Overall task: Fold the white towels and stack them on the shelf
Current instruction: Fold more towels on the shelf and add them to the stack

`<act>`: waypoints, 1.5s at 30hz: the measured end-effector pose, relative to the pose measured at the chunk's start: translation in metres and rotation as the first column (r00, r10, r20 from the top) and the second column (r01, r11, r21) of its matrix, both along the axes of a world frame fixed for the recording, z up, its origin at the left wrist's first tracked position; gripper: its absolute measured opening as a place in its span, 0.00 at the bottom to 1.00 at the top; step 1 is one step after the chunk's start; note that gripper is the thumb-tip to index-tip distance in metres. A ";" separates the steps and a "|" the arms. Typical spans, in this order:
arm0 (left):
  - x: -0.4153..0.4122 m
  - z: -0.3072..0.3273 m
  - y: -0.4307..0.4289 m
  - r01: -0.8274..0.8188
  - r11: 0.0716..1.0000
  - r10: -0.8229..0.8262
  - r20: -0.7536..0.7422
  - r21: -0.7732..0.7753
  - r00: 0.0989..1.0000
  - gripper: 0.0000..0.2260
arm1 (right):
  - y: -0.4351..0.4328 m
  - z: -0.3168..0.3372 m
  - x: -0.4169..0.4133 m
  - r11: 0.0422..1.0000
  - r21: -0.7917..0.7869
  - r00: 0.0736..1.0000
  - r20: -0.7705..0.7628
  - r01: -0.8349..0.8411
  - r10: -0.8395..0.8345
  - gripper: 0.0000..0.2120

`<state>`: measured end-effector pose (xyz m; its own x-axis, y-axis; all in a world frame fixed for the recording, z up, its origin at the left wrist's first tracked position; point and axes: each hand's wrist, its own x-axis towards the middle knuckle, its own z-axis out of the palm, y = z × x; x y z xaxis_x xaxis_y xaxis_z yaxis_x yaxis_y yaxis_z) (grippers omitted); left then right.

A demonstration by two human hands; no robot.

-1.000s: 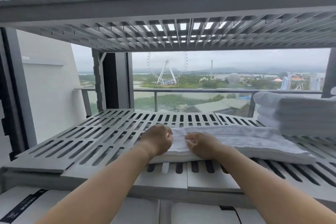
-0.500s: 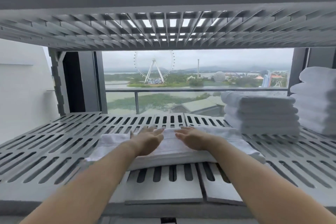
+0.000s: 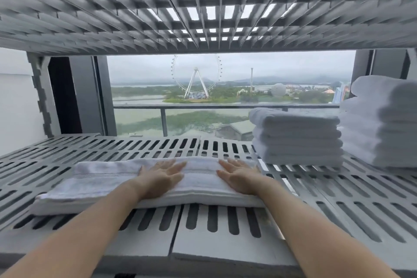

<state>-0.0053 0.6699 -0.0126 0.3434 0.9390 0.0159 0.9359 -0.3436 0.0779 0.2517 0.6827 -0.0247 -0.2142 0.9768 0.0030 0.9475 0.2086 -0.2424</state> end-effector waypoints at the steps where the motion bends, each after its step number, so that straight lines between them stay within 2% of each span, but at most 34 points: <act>1: 0.000 -0.001 -0.001 -0.004 1.000 0.004 -0.005 0.010 1.000 0.22 | 0.000 0.000 0.002 1.000 -0.004 1.000 -0.005 -0.009 0.009 0.29; 3: -0.001 0.000 -0.003 -0.018 0.999 0.018 0.005 0.030 1.000 0.22 | 0.001 0.000 0.005 1.000 -0.010 0.999 -0.023 -0.023 0.023 0.29; 8: -0.011 0.000 -0.016 -0.080 0.995 0.071 0.162 0.051 0.984 0.21 | 0.003 -0.002 0.010 1.000 -0.022 0.999 -0.042 -0.003 0.002 0.29; 11: -0.026 0.001 -0.027 -0.123 0.992 0.118 0.134 0.035 0.984 0.21 | 0.002 0.005 -0.002 1.000 0.012 1.000 -0.008 -0.011 0.011 0.31; 13: -0.040 0.002 -0.033 -0.136 0.990 0.133 0.107 0.029 0.985 0.22 | -0.002 0.013 -0.022 0.994 0.048 0.994 -0.037 -0.097 0.099 0.31; 17: -0.077 0.001 -0.045 -0.177 0.984 0.176 0.119 -0.009 0.977 0.23 | -0.019 0.024 -0.085 0.951 0.009 0.943 -0.123 -0.310 0.309 0.31; 22: -0.116 -0.003 -0.057 -0.183 0.983 0.184 0.114 -0.015 0.976 0.25 | -0.036 0.024 -0.148 0.896 0.016 0.894 0.072 -0.445 0.442 0.32; 26: -0.135 0.000 -0.060 -0.106 0.994 0.109 0.124 -0.034 0.986 0.28 | -0.043 0.027 -0.184 0.894 -0.012 0.885 0.133 -0.449 0.446 0.36; 29: -0.148 0.006 -0.061 -0.036 0.998 0.044 0.144 -0.060 0.989 0.30 | -0.045 0.027 -0.207 0.898 -0.019 0.890 0.123 -0.440 0.439 0.40; 34: -0.179 0.015 -0.060 -0.053 0.994 0.071 0.198 -0.094 0.978 0.26 | -0.047 0.026 -0.238 0.902 0.011 0.893 0.141 -0.432 0.426 0.43; 41: -0.235 0.019 -0.063 -0.043 0.986 0.089 0.295 -0.160 0.951 0.21 | -0.055 0.014 -0.303 0.912 0.162 0.922 0.162 -0.376 0.352 0.32; 45: -0.258 0.018 -0.063 -0.011 0.973 0.099 0.376 -0.230 0.921 0.21 | -0.060 0.008 -0.345 0.920 0.203 0.936 0.184 -0.334 0.299 0.30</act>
